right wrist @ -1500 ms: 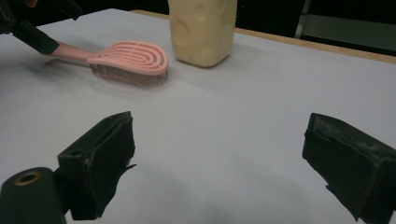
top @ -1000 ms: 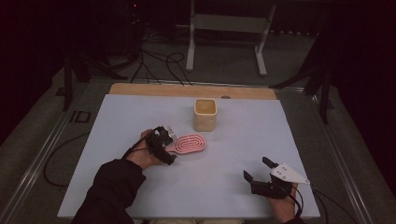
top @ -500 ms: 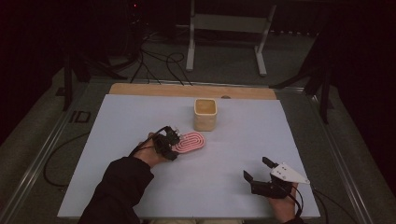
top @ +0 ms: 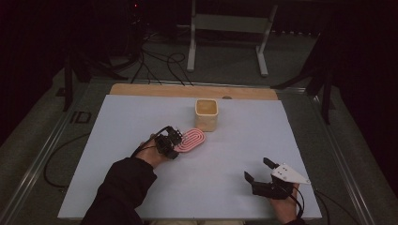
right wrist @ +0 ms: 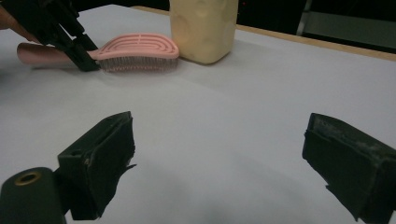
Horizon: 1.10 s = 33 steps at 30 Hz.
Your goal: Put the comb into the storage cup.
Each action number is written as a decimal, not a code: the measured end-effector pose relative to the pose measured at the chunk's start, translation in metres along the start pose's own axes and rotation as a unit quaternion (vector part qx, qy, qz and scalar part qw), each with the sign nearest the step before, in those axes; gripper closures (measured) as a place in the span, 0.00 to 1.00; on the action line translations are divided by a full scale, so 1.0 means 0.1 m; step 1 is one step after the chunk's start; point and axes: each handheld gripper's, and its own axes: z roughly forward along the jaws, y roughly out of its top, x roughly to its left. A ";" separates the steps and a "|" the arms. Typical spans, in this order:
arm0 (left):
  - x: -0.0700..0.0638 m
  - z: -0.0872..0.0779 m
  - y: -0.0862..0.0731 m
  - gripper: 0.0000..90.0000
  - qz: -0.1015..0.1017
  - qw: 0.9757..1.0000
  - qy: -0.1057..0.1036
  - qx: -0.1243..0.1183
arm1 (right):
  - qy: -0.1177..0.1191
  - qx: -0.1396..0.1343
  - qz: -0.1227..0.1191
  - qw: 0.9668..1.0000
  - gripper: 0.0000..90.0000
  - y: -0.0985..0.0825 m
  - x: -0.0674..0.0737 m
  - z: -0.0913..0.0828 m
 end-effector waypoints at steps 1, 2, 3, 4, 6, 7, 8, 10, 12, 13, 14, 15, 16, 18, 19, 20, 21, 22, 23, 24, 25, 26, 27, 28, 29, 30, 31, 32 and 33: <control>-0.01 0.00 0.00 0.77 0.001 1.000 0.001 0.000 | 0.000 0.000 0.000 1.000 0.10 0.00 0.00 0.00; -0.01 0.00 0.00 0.77 0.001 1.000 0.002 -0.001 | 0.000 0.000 0.000 1.000 0.10 0.00 0.00 0.00; -0.01 0.00 0.00 0.78 0.001 1.000 0.002 -0.001 | 0.000 0.000 0.000 1.000 0.10 0.00 0.00 0.00; -0.01 -0.01 0.00 0.78 0.000 1.000 0.004 -0.002 | 0.000 0.000 0.000 1.000 0.10 0.00 0.00 0.00; -0.02 -0.01 -0.01 0.78 -0.003 1.000 0.004 -0.006 | 0.000 0.000 0.000 1.000 0.10 0.00 0.00 0.00; -0.02 -0.02 -0.01 0.78 0.000 1.000 0.007 -0.008 | -0.001 0.001 0.000 1.000 0.10 0.00 -0.01 0.00; -0.03 -0.03 -0.01 0.78 -0.003 1.000 0.006 -0.012 | -0.001 0.001 0.000 1.000 0.10 0.00 -0.01 0.00; -0.04 -0.06 -0.02 0.78 -0.007 1.000 0.006 -0.025 | -0.001 0.000 0.000 1.000 0.10 0.00 -0.01 0.00; -0.04 -0.11 -0.03 0.78 -0.010 0.999 0.008 -0.037 | -0.002 0.000 0.000 1.000 0.10 0.00 -0.01 0.00; -0.05 -0.13 -0.04 0.78 -0.012 0.999 0.010 -0.043 | -0.002 0.000 0.000 1.000 0.10 0.00 -0.01 0.00; -0.06 -0.17 -0.05 0.78 -0.013 0.998 0.015 -0.052 | -0.002 0.000 0.000 1.000 0.10 0.00 -0.01 0.00; -0.06 -0.20 -0.06 0.78 -0.014 0.998 0.018 -0.058 | -0.002 0.000 0.000 1.000 0.10 0.00 -0.01 0.00; -0.06 -0.20 -0.06 0.78 -0.014 0.998 0.018 -0.058 | -0.002 0.000 0.000 1.000 0.10 0.00 -0.01 0.00; -0.07 -0.24 -0.07 0.78 -0.015 0.997 0.026 -0.066 | -0.002 0.000 0.000 1.000 0.10 0.00 -0.01 0.00; -0.08 -0.27 -0.08 0.78 -0.018 0.997 0.029 -0.073 | -0.002 0.000 0.000 1.000 0.10 0.00 -0.01 0.00; -0.08 -0.29 -0.09 0.78 -0.021 0.996 0.032 -0.080 | -0.002 0.000 -0.001 1.000 0.10 0.00 -0.01 0.00; -0.08 -0.31 -0.10 0.78 -0.021 0.996 0.037 -0.083 | -0.001 -0.001 0.000 1.000 0.10 0.00 -0.01 0.00; -0.08 -0.36 -0.13 0.78 -0.028 0.994 0.050 -0.094 | -0.002 0.000 0.001 1.000 0.10 0.00 -0.01 0.00; -0.08 -0.36 -0.13 0.78 -0.028 0.994 0.050 -0.094 | -0.003 0.001 0.001 1.000 0.10 0.00 -0.01 0.00; -0.08 -0.38 -0.14 0.78 -0.033 0.993 0.050 -0.102 | -0.003 0.001 0.001 1.000 0.10 0.00 -0.01 0.00; -0.07 -0.41 -0.16 0.78 -0.038 0.992 0.050 -0.112 | -0.003 0.001 0.001 1.000 0.10 0.00 -0.01 0.00; -0.07 -0.42 -0.17 0.78 -0.042 0.991 0.051 -0.118 | -0.003 0.001 0.001 1.000 0.10 0.00 -0.01 0.00; -0.06 -0.44 -0.18 0.78 -0.046 0.990 0.054 -0.123 | -0.003 0.000 0.001 1.000 0.10 0.00 -0.01 0.00; -0.06 -0.45 -0.19 0.78 -0.048 0.989 0.055 -0.127 | -0.003 0.000 0.001 1.000 0.10 0.00 -0.01 0.00; -0.06 -0.46 -0.20 0.78 -0.047 0.988 0.060 -0.131 | -0.003 0.002 -0.001 1.000 0.10 0.00 -0.01 0.00; -0.06 -0.48 -0.21 0.78 -0.050 0.987 0.064 -0.135 | -0.003 0.002 -0.001 1.000 0.10 0.00 -0.01 0.00; -0.05 -0.49 -0.23 0.78 -0.052 0.986 0.068 -0.139 | -0.003 0.002 -0.001 1.000 0.10 0.00 -0.01 0.00; -0.05 -0.52 -0.26 0.78 -0.059 0.984 0.077 -0.153 | -0.003 0.002 -0.001 1.000 0.10 0.00 -0.01 0.00; -0.05 -0.52 -0.26 0.78 -0.059 0.984 0.077 -0.153 | -0.003 0.002 -0.001 1.000 0.10 0.00 -0.01 0.00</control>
